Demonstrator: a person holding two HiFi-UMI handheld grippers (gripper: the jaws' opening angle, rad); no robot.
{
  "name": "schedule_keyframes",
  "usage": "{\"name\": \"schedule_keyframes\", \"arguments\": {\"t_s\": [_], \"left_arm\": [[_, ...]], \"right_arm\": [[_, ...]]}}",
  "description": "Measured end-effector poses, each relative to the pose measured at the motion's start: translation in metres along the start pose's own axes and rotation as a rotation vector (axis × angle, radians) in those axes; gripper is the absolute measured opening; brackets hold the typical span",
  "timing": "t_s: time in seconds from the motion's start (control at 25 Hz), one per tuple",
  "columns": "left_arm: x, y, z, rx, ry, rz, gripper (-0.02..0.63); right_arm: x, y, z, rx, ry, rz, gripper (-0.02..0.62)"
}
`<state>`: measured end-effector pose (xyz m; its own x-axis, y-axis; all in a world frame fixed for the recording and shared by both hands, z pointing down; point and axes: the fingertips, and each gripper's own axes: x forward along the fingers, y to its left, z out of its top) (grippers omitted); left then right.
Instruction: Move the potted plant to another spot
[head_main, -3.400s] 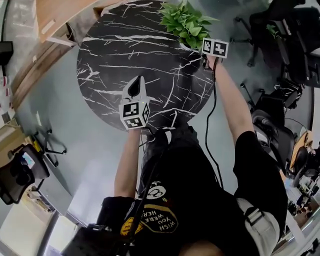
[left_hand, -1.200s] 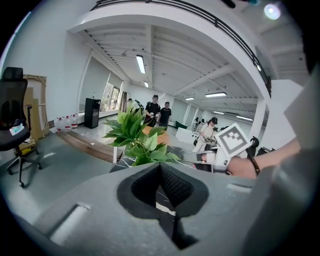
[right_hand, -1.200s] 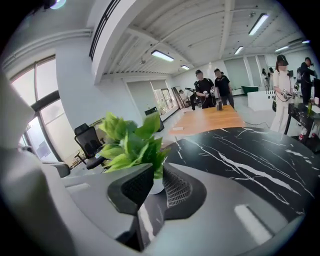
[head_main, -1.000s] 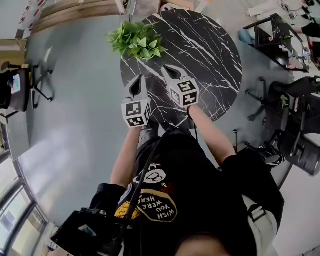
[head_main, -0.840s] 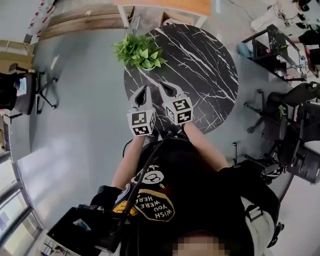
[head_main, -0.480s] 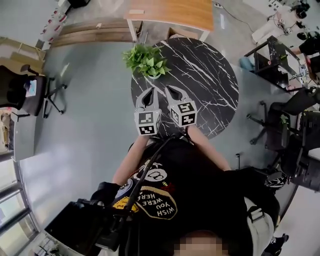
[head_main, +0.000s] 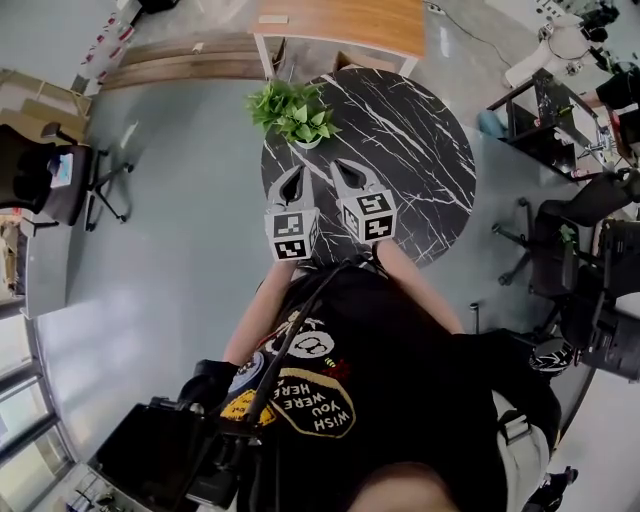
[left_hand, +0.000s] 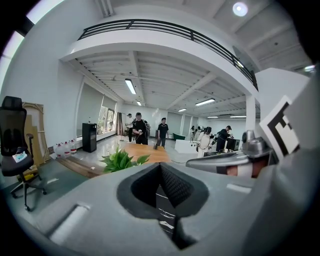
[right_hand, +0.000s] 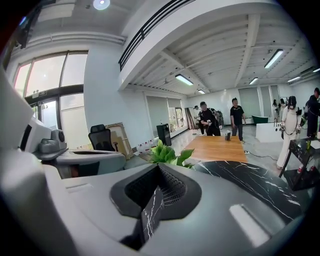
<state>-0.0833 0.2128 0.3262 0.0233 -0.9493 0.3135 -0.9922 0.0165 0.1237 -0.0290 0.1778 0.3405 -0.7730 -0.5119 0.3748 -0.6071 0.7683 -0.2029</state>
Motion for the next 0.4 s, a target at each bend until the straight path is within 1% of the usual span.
{"name": "schedule_keyframes", "arguments": {"t_s": [0.4], "left_arm": [[-0.0091, -0.0069, -0.0026, -0.004, 0.009, -0.009, 0.005]], "right_arm": [[-0.0069, 0.0077, -0.0060, 0.000, 0.013, 0.008, 0.002]]}}
